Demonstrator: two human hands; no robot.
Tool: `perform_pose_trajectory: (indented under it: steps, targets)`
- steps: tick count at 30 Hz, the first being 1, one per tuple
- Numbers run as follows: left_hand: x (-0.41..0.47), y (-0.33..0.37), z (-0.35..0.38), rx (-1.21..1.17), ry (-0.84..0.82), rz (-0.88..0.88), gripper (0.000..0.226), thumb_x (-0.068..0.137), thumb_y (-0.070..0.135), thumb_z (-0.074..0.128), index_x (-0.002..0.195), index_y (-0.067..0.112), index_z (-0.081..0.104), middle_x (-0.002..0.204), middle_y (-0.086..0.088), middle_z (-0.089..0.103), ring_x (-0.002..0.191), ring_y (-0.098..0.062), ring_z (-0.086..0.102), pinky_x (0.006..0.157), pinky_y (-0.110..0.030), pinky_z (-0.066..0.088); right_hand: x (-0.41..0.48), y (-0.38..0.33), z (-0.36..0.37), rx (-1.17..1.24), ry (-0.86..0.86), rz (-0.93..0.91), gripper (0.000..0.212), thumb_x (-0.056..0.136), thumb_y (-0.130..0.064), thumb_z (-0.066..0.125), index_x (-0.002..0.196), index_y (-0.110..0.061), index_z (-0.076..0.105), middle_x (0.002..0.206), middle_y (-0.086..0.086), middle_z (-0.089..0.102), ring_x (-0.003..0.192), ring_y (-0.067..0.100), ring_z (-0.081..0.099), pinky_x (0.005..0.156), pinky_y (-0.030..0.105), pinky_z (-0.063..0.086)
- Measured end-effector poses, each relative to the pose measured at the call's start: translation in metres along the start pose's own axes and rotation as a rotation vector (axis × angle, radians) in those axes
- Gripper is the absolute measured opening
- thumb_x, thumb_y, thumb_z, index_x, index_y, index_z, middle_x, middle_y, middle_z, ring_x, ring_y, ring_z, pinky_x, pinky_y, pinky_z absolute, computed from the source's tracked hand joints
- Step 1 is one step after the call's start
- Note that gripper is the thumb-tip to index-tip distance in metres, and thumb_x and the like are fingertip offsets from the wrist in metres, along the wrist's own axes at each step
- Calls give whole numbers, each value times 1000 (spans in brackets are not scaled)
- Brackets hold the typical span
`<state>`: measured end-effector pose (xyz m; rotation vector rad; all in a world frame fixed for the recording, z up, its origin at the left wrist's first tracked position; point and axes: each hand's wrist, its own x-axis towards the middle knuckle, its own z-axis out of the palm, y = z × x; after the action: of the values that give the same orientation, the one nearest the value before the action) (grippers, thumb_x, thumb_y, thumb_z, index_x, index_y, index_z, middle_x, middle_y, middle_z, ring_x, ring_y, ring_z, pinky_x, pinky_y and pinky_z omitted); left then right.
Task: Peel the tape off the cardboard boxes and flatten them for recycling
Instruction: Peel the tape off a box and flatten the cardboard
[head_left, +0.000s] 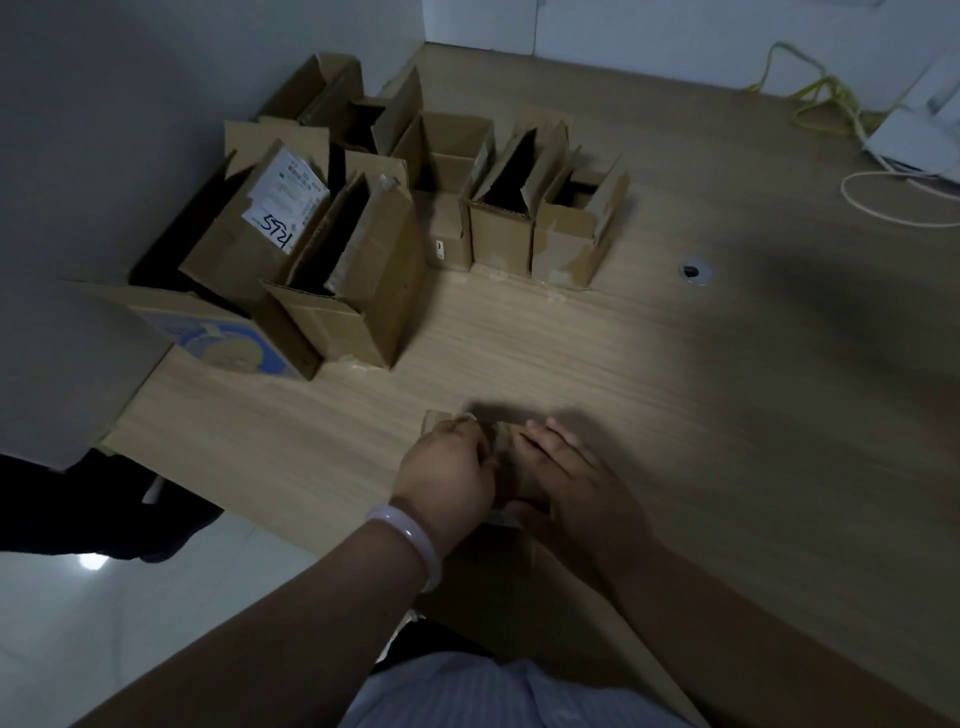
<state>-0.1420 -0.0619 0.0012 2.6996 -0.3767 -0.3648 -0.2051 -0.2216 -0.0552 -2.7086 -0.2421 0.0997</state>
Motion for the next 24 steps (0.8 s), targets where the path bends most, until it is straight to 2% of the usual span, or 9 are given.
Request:
perform_pose_trajectory:
  steps: [3,7,9,11,13,15,17,19,24]
  targets:
    - [0,-11,-5,-147,68,-2,10,92,26,57,94,16,57,97,-4,60,91,-24,59,74,-27,44,-2,0,0,-9,28,-8,71,91,-59,43,149,-22,30,157,-1,26,147,16,16,118,37,20]
    - [-3,-29,-14,-409,221,-154,5,91,22,59,94,19,57,92,-1,59,86,-21,60,74,-36,53,-2,-2,0,-23,59,17,69,90,-58,48,147,-20,37,155,0,31,145,18,22,117,39,25]
    - [-5,-37,-17,-306,294,-70,6,89,18,61,94,17,61,95,-2,58,86,-17,57,73,-31,50,-1,-4,-1,-34,65,15,70,89,-58,48,146,-18,39,154,1,33,144,19,24,117,39,25]
    - [-6,-40,-18,-128,294,143,12,86,14,64,98,11,67,101,-6,59,87,-17,55,75,-26,46,0,-6,-2,-38,83,14,68,89,-57,50,143,-16,44,152,4,37,143,21,29,116,39,26]
    - [-7,-41,-15,64,214,338,17,86,16,65,102,10,70,106,-9,62,93,-24,58,82,-30,48,0,-8,-3,-35,103,16,66,88,-53,55,140,-13,48,149,6,41,141,24,33,114,42,29]
    - [-10,-39,-12,197,86,385,27,92,29,56,115,19,68,118,-4,60,106,-24,53,94,-32,43,-1,-9,-3,-35,86,25,67,89,-53,52,142,-14,45,151,5,38,142,23,30,115,42,28]
    - [-12,-39,-10,144,38,357,32,94,36,51,121,25,64,123,1,57,111,-19,50,98,-27,37,-1,-9,-3,-31,57,31,68,90,-55,48,146,-17,39,155,2,32,145,21,23,117,41,23]
    - [-12,-39,-11,26,47,307,29,94,32,53,118,23,66,121,1,59,110,-17,52,97,-25,38,0,-8,-4,-24,39,34,69,91,-55,48,148,-19,34,157,0,27,146,19,18,118,40,19]
    - [-5,-30,-11,-107,58,11,41,86,31,66,124,20,58,119,-2,55,108,-20,52,94,-32,44,4,-15,-8,-46,44,32,73,88,-54,50,150,-23,28,157,-4,25,146,14,14,120,32,8]
